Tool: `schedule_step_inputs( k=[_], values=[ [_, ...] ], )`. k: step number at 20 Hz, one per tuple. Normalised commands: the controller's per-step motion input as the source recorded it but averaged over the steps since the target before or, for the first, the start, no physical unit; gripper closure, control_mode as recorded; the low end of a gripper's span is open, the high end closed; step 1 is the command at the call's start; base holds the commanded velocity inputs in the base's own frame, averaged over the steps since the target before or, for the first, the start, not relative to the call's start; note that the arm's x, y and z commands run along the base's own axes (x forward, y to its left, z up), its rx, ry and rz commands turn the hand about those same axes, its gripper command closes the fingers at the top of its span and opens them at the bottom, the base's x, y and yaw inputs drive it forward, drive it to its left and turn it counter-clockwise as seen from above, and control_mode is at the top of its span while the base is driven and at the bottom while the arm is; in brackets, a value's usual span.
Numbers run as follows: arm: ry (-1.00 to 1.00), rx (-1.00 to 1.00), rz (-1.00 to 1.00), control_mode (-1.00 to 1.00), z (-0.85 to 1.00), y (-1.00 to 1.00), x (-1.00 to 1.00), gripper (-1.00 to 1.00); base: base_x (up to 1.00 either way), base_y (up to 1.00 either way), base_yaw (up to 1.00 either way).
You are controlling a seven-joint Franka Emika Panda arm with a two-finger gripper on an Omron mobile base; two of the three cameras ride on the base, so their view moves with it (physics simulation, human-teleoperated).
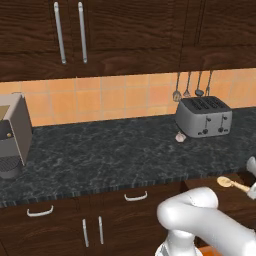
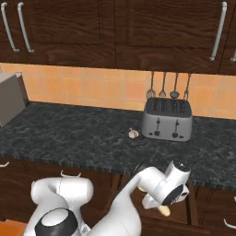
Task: Pick the pizza cutter from the drawer and place it on the counter.
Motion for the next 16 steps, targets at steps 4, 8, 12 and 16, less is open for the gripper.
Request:
schedule_step_inputs(
  k=[4,8,12,16],
  values=[
    [-0.16,0.0,0.53,-1.0,0.75,0.0,-0.27,1.0,0.0,0.0,0.0],
    [-0.24,0.0,0.35,-1.0,0.64,0.06,0.07,1.0,0.0,0.0,0.0],
    [-0.13,0.0,0.21,-1.0,0.63,0.29,0.56,1.0,0.0,0.0,0.0],
    [-0.01,0.0,0.11,-1.0,0.21,0.49,0.92,1.0,0.0,0.0,0.0]
  ],
)
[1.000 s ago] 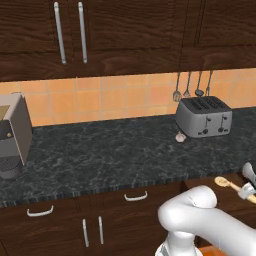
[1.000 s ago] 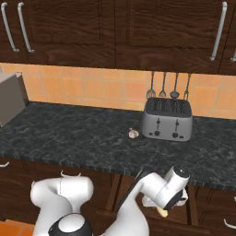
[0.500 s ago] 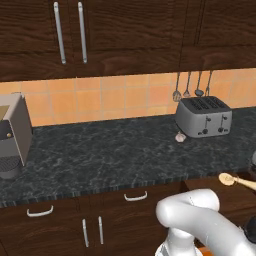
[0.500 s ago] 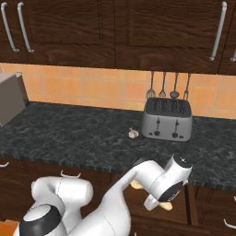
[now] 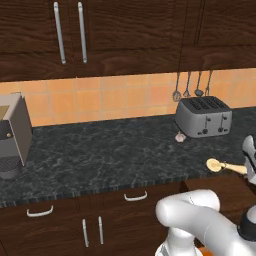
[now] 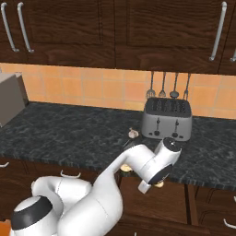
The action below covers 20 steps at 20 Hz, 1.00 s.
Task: Pick the pizza cutter from the drawer and place it on the counter.
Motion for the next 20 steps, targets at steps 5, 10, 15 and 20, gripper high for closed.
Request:
schedule_step_inputs(
  k=[5,10,15,20],
  values=[
    [0.03,0.0,0.01,-1.0,0.0,0.44,0.87,1.0,0.0,0.0,0.0],
    [0.01,0.0,0.0,-1.0,-0.04,0.33,0.75,1.0,0.0,0.0,0.0],
    [0.0,0.0,0.0,-1.0,-0.24,0.25,0.66,1.0,0.0,0.0,0.0],
    [0.0,0.0,0.0,-1.0,-0.32,0.16,0.6,1.0,0.0,0.0,0.0]
  ],
)
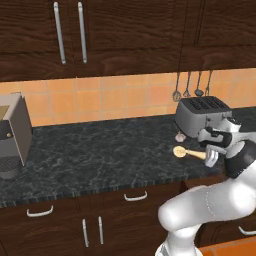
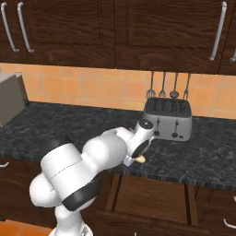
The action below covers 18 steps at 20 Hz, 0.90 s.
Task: Pick the pizza cutter from the drawer and place it on the counter.
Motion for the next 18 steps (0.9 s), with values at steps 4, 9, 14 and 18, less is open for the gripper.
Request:
schedule_step_inputs(
  k=[4,9,14,18],
  values=[
    [0.0,0.0,0.0,-1.0,-0.37,0.21,0.56,-1.0,0.0,0.0,0.0],
    [-0.05,0.0,0.0,-1.0,-0.22,0.17,0.29,-1.0,0.0,0.0,0.0],
    [-0.19,0.0,0.0,-1.0,0.37,0.0,-0.22,-1.0,0.0,0.0,0.0],
    [-0.21,0.0,0.0,-1.0,0.91,0.1,-0.52,-1.0,0.0,0.0,0.0]
  ],
)
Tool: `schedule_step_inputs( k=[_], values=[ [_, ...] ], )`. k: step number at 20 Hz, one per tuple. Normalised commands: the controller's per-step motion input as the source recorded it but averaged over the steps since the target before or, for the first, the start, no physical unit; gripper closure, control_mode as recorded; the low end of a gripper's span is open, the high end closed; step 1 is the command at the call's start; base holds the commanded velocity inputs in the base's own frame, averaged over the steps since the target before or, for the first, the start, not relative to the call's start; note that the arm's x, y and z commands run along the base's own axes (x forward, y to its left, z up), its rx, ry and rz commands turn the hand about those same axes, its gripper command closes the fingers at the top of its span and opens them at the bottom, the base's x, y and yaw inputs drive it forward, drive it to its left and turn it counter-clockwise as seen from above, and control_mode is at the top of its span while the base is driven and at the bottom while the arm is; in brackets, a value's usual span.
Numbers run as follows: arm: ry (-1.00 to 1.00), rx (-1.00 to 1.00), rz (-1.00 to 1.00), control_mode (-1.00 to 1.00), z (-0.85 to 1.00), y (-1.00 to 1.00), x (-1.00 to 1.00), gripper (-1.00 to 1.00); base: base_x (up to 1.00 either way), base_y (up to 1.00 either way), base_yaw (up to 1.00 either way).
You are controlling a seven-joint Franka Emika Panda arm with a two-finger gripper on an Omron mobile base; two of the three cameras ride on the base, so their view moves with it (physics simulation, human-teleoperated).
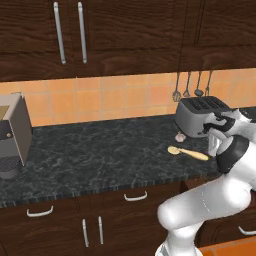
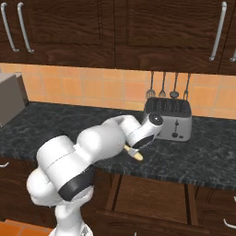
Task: Pick the pizza cutter from the drawer and place it on the counter.
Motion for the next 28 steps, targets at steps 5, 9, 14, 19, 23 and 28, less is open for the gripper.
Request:
schedule_step_inputs(
  k=[5,9,14,19,23,28],
  values=[
    [-0.2,-0.03,0.01,-1.0,0.69,0.32,-0.69,-1.0,0.0,0.0,0.0],
    [-0.24,-0.07,0.02,-1.0,0.42,0.61,-0.64,-1.0,0.0,0.0,0.0],
    [-0.21,-0.11,0.0,-1.0,0.6,0.69,-0.46,-1.0,0.0,0.0,0.0],
    [-0.07,-0.14,0.0,-1.0,0.65,0.55,-0.28,-1.0,0.0,0.0,0.0],
    [0.0,-0.1,0.0,-1.0,0.36,0.24,-0.09,-1.0,0.0,0.0,0.0],
    [0.0,0.01,0.0,-1.0,0.0,-0.02,0.0,-1.0,0.0,0.0,0.0]
  ],
)
